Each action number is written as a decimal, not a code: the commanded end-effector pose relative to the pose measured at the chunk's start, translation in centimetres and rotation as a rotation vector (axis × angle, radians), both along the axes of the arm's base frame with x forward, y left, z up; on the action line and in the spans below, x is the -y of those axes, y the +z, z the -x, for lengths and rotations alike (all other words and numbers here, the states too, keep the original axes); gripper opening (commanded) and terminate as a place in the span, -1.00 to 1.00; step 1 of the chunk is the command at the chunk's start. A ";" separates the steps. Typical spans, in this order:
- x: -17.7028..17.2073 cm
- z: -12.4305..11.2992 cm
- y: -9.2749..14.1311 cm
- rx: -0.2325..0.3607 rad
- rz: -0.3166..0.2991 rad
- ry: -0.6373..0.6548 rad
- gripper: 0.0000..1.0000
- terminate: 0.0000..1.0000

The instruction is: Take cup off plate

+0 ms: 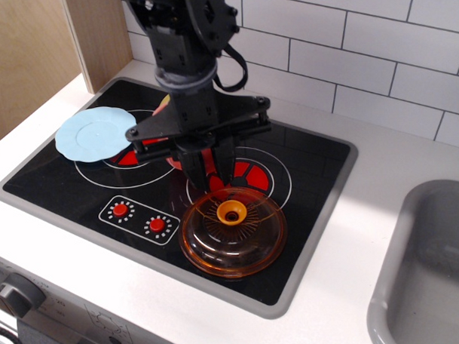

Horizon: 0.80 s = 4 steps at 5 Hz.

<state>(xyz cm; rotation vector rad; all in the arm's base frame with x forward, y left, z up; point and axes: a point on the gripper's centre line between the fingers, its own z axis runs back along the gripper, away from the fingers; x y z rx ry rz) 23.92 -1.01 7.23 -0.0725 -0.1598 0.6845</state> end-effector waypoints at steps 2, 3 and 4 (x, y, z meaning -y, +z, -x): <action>1.6 0.9 -0.1 0.064 0.000 -0.011 1.00 -1.00; 1.3 0.7 0.7 0.094 -0.015 0.004 1.00 -1.00; 0.7 0.2 2.0 0.121 -0.015 0.020 1.00 -1.00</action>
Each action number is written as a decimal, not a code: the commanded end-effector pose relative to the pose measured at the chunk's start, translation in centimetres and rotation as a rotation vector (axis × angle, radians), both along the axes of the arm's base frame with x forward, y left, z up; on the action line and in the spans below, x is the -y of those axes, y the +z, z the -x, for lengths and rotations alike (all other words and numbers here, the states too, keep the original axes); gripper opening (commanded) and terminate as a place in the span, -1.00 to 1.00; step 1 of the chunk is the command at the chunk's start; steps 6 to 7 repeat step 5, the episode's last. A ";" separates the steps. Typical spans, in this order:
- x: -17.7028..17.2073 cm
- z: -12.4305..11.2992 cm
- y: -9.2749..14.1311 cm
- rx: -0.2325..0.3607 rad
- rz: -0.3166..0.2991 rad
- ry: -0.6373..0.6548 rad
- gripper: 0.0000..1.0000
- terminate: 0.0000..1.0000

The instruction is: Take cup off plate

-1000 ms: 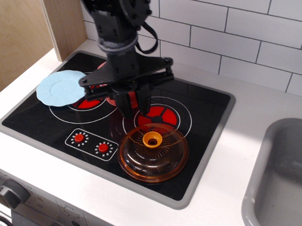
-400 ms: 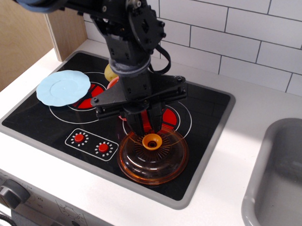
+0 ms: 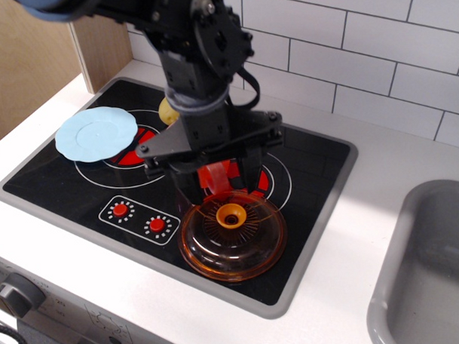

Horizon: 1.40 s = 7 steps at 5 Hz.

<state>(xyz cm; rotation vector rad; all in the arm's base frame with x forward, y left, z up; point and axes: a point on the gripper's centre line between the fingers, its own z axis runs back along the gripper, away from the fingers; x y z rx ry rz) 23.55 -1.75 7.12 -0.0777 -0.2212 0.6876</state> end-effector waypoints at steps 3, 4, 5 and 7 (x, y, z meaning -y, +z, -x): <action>-0.7 -0.8 5.3 0.087 0.013 0.011 1.00 -1.00; -0.7 -0.8 5.3 0.087 0.013 0.011 1.00 -1.00; -0.7 -0.8 5.3 0.087 0.013 0.011 1.00 1.00; -0.7 -0.8 5.3 0.087 0.013 0.011 1.00 1.00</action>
